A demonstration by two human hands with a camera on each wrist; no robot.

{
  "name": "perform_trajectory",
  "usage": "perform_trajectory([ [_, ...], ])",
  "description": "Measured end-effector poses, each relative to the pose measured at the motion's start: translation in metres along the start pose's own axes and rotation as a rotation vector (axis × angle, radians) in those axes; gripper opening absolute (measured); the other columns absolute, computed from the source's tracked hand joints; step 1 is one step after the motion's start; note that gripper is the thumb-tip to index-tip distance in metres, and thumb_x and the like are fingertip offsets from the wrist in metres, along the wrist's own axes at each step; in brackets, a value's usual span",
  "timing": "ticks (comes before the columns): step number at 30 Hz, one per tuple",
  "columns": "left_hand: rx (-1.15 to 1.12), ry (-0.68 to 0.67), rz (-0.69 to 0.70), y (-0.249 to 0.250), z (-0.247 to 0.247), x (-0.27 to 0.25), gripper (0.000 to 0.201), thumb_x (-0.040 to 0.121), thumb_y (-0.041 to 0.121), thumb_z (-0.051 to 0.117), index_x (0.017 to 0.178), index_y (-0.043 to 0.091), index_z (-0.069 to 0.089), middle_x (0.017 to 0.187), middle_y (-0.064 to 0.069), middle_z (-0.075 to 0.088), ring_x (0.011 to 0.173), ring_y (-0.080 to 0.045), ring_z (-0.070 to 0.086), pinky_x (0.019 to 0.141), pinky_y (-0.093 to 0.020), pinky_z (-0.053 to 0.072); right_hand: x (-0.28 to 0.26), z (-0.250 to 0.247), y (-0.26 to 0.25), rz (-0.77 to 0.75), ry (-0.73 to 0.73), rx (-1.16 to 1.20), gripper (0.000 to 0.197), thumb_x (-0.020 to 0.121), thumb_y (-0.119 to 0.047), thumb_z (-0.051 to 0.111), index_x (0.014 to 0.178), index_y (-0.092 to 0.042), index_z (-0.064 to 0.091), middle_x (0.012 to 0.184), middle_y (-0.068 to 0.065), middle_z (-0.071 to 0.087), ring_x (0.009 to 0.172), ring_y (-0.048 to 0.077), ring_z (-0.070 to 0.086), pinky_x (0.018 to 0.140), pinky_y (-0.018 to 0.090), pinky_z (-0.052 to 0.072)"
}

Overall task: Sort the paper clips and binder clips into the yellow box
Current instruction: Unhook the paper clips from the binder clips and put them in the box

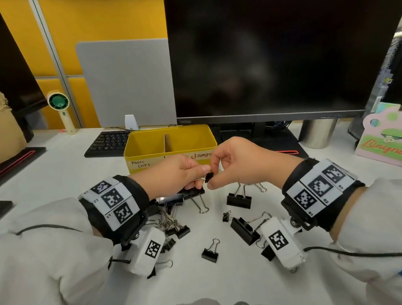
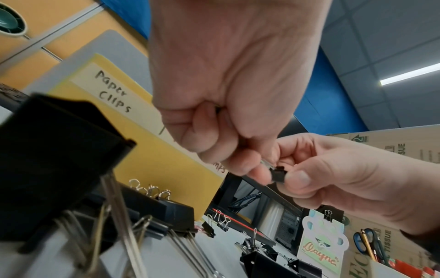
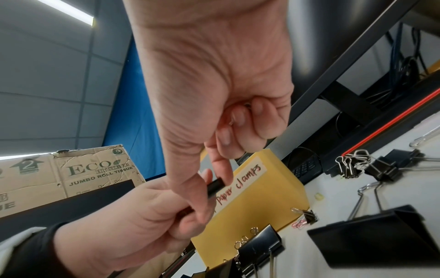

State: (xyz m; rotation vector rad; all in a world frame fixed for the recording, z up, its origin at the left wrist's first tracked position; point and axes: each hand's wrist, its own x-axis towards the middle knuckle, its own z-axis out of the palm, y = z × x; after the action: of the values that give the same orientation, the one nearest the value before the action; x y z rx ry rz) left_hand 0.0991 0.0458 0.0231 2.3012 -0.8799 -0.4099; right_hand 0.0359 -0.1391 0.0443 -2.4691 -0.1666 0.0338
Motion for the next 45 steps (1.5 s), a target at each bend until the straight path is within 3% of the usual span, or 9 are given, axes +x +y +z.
perform_trajectory([
  [5,-0.083,0.069,-0.025,0.002,0.003,0.004,0.037,0.095,0.049,0.059,0.07,0.023,0.07,0.058,0.006,0.056,0.049,-0.005,0.044,0.056,-0.021,0.04,-0.002,-0.002,0.003,-0.002,-0.014,-0.002,0.026,0.072,-0.025,0.087,0.086,-0.011,0.071,0.045,-0.012,0.044,0.037,0.001,0.039,0.054,0.027,0.043],
  [11,-0.478,-0.164,-0.16,0.004,-0.006,-0.001,0.035,0.078,0.042,0.071,0.084,0.008,0.07,0.053,0.002,0.033,0.044,-0.01,0.024,0.038,-0.019,0.023,-0.001,-0.007,0.008,0.006,0.001,0.002,0.028,0.071,-0.03,0.088,0.084,-0.013,0.071,0.049,-0.011,0.044,0.04,0.003,0.038,0.054,0.028,0.041],
  [15,-0.57,-0.139,-0.207,0.005,-0.007,0.003,0.02,0.082,0.029,0.074,0.087,0.009,0.071,0.053,0.004,0.049,0.045,-0.008,0.028,0.037,-0.016,0.027,0.002,-0.011,0.014,0.054,0.101,0.063,0.031,0.073,-0.03,0.086,0.085,-0.007,0.07,0.054,-0.014,0.053,0.048,-0.002,0.049,0.054,0.021,0.043],
  [17,-0.594,-0.081,-0.255,0.004,-0.006,0.006,0.016,0.09,0.026,0.068,0.092,0.01,0.068,0.055,0.006,0.059,0.044,-0.006,0.032,0.037,-0.015,0.03,0.004,-0.015,0.018,0.13,0.139,0.047,0.035,0.076,-0.034,0.084,0.087,-0.004,0.069,0.066,-0.005,0.057,0.06,0.007,0.053,0.057,0.024,0.046],
  [21,-0.756,0.004,-0.355,-0.008,-0.006,0.017,0.023,0.099,0.013,0.059,0.12,0.004,0.059,0.078,-0.005,0.067,0.05,-0.007,0.033,0.038,-0.015,0.032,-0.002,-0.021,0.027,0.332,-0.151,-0.212,0.042,0.072,-0.051,0.083,0.091,-0.014,0.074,0.088,0.004,0.066,0.067,0.019,0.051,0.054,0.027,0.043],
  [25,-0.494,0.102,-0.339,-0.003,0.004,0.025,0.014,0.101,0.01,0.052,0.104,0.006,0.065,0.079,-0.003,0.06,0.053,-0.008,0.043,0.044,-0.02,0.036,0.003,-0.014,0.033,0.32,-0.121,-0.17,0.031,0.08,-0.044,0.08,0.102,-0.022,0.076,0.109,-0.003,0.067,0.082,0.015,0.06,0.057,0.025,0.045],
  [30,0.291,0.128,-0.196,0.001,0.017,0.033,0.028,0.101,0.035,0.052,0.103,0.014,0.071,0.101,-0.005,0.068,0.087,-0.019,0.062,0.077,-0.029,0.052,0.028,0.007,0.033,0.285,0.019,-0.148,0.015,0.086,-0.027,0.077,0.099,-0.02,0.078,0.104,-0.003,0.069,0.092,0.014,0.063,0.076,0.028,0.053],
  [39,0.522,0.061,-0.17,0.002,0.006,0.04,0.014,0.09,0.024,0.066,0.1,0.019,0.074,0.1,-0.001,0.071,0.093,-0.021,0.066,0.087,-0.035,0.058,0.047,0.023,0.033,0.276,-0.037,-0.331,0.021,0.082,-0.028,0.078,0.098,-0.016,0.073,0.095,0.003,0.07,0.088,0.019,0.068,0.085,0.038,0.06],
  [45,0.575,-0.045,-0.082,0.007,0.025,0.063,0.04,0.088,0.037,0.074,0.124,0.021,0.07,0.125,0.004,0.065,0.114,-0.019,0.06,0.098,-0.033,0.051,0.037,0.002,0.033,0.322,-0.217,-0.483,0.034,0.084,-0.032,0.077,0.109,-0.01,0.073,0.1,0.006,0.07,0.09,0.024,0.068,0.075,0.033,0.058],
])
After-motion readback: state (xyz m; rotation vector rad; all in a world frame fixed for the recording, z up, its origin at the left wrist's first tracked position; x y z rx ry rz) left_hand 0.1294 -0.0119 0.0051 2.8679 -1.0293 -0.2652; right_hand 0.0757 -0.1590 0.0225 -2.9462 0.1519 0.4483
